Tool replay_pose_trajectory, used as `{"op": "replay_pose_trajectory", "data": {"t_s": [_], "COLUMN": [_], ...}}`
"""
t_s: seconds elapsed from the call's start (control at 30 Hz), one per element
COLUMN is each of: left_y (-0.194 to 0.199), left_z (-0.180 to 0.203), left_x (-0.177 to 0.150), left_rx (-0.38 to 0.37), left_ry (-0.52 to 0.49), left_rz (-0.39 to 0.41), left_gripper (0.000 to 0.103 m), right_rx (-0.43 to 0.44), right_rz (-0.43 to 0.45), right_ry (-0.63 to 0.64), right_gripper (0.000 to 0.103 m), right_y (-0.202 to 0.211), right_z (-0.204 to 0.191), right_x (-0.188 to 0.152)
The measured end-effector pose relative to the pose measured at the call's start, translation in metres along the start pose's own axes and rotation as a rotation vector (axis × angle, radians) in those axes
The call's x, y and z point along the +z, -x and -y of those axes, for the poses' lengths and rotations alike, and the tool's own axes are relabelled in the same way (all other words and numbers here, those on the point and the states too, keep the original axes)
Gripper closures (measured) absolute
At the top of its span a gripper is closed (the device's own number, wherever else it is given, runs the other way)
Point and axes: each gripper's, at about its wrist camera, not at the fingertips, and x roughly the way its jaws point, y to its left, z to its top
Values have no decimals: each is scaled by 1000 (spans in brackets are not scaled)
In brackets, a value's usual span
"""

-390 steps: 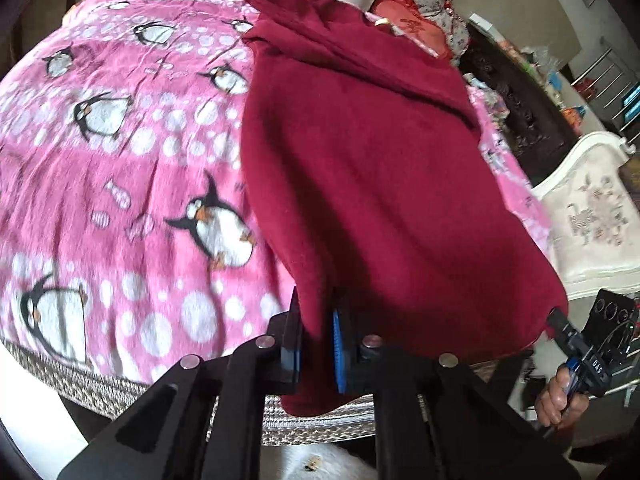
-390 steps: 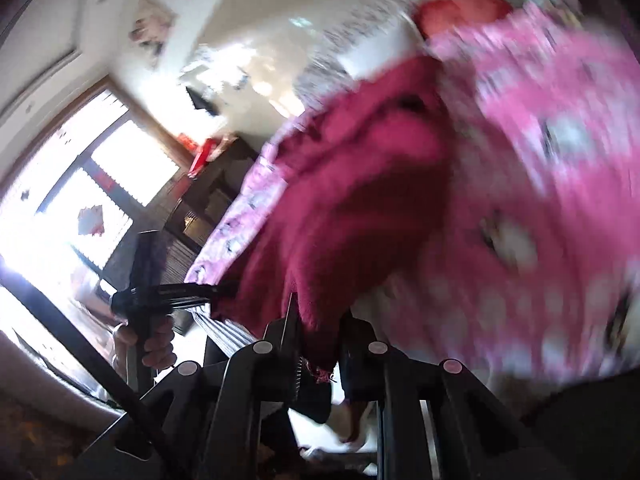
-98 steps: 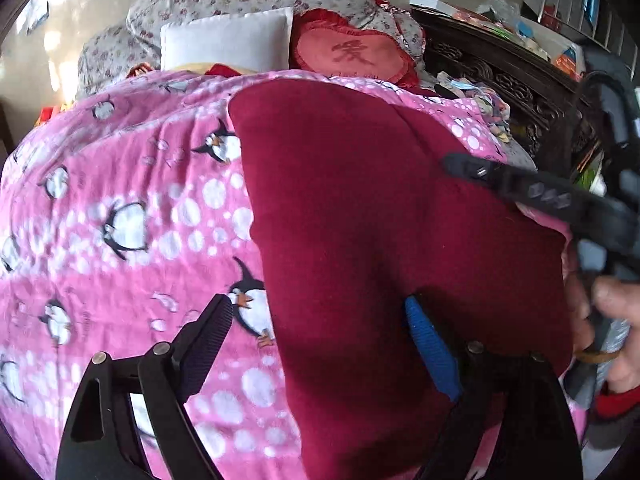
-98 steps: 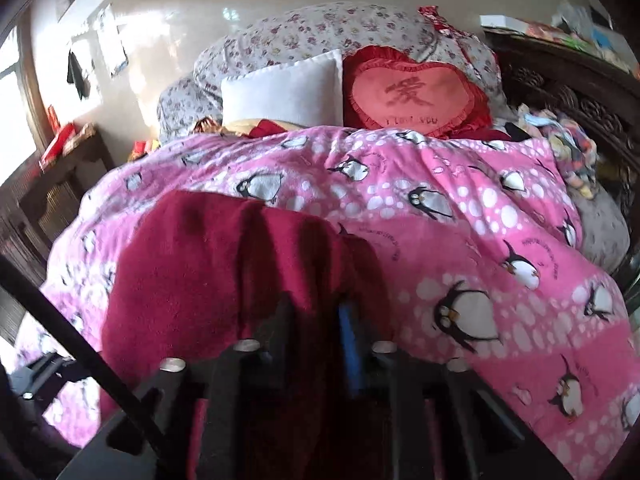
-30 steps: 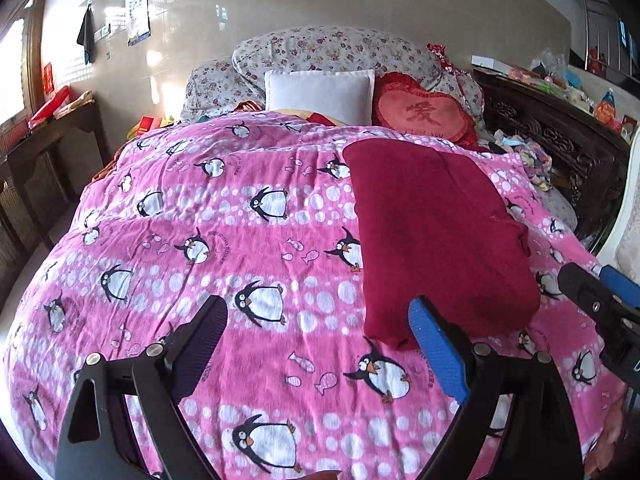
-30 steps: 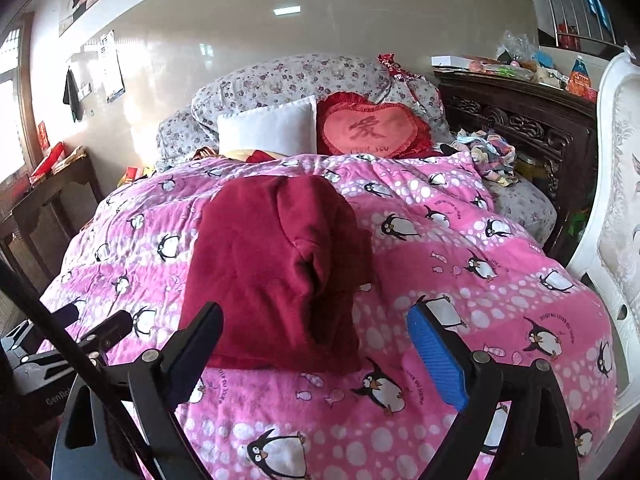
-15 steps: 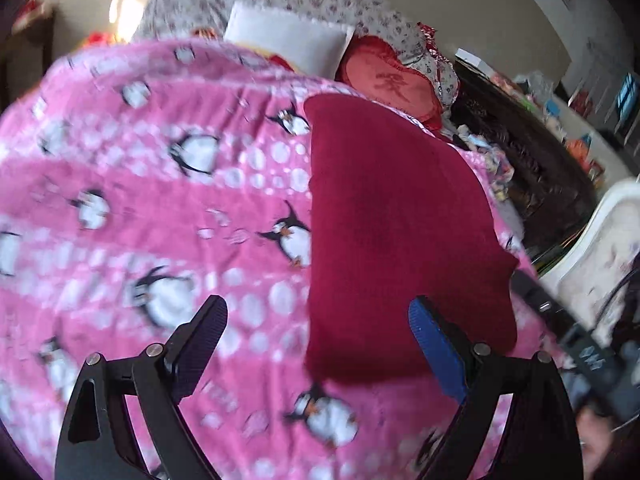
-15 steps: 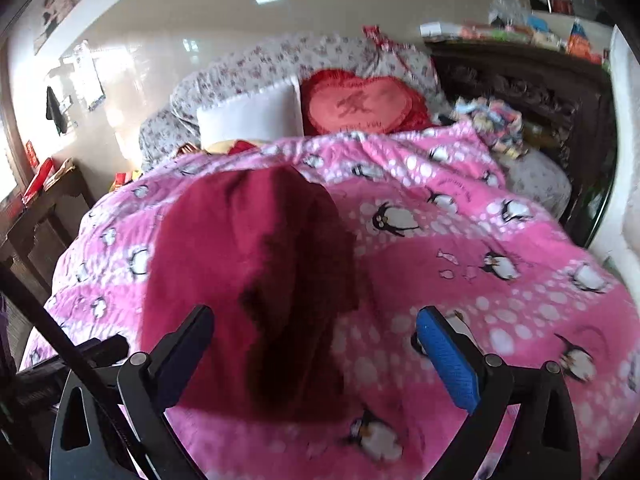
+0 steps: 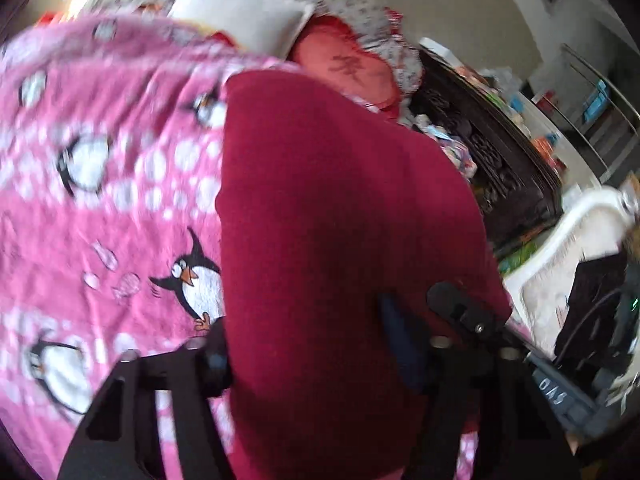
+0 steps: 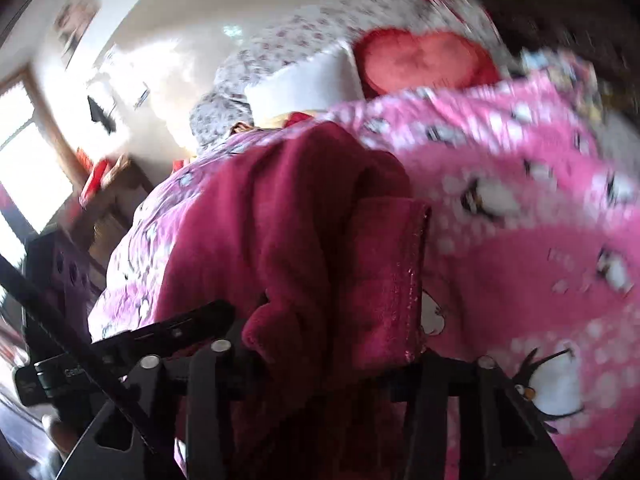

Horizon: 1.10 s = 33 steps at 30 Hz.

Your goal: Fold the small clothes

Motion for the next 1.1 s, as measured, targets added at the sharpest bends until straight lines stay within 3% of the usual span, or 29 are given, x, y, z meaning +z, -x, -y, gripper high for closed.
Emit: {"op": "replay_pose_trajectory", "data": {"t_s": [0.13, 0.27, 0.37, 0.47, 0.5, 0.57, 0.63, 0.7, 0.77, 0.87, 1.0, 1.1], "left_y": [55, 110, 128, 110, 102, 107, 121, 129, 131, 130, 139, 144], "left_z": [4, -5, -23, -47, -57, -66, -60, -55, -52, -54, -53, -48], "left_x": [-6, -33, -59, -84, -91, -96, -95, -94, -92, -97, -109, -114], "left_rx": [-32, 35, 104, 217, 245, 228, 296, 318, 335, 397, 449, 496], "left_ry": [-16, -68, -67, -46, -22, 11, -6, -18, -33, -48, -57, -86], "left_rz": [9, 20, -12, -98, -133, -84, -34, 7, 21, 35, 69, 96], "left_gripper": [49, 49, 47, 45, 39, 31, 24, 24, 23, 23, 23, 23], "right_rx": [50, 116, 147, 88, 17, 0, -6, -27, -24, -9, -110, -92], "right_rz": [43, 44, 8, -78, -103, -93, -43, 14, 49, 18, -112, -84], "right_ry": [47, 77, 92, 66, 82, 89, 85, 149, 239, 284, 309, 268], "right_gripper": [58, 58, 54, 36, 36, 31, 31, 32, 46, 60, 61, 58], "right_y": [39, 64, 62, 39, 33, 42, 62, 80, 89, 76, 32, 38], "right_z": [-35, -69, -92, -97, -97, -98, -99, -112, -131, -144, -134, -127], "right_x": [-5, -30, -60, -88, -96, -99, -96, -91, -86, -86, -108, -113]}}
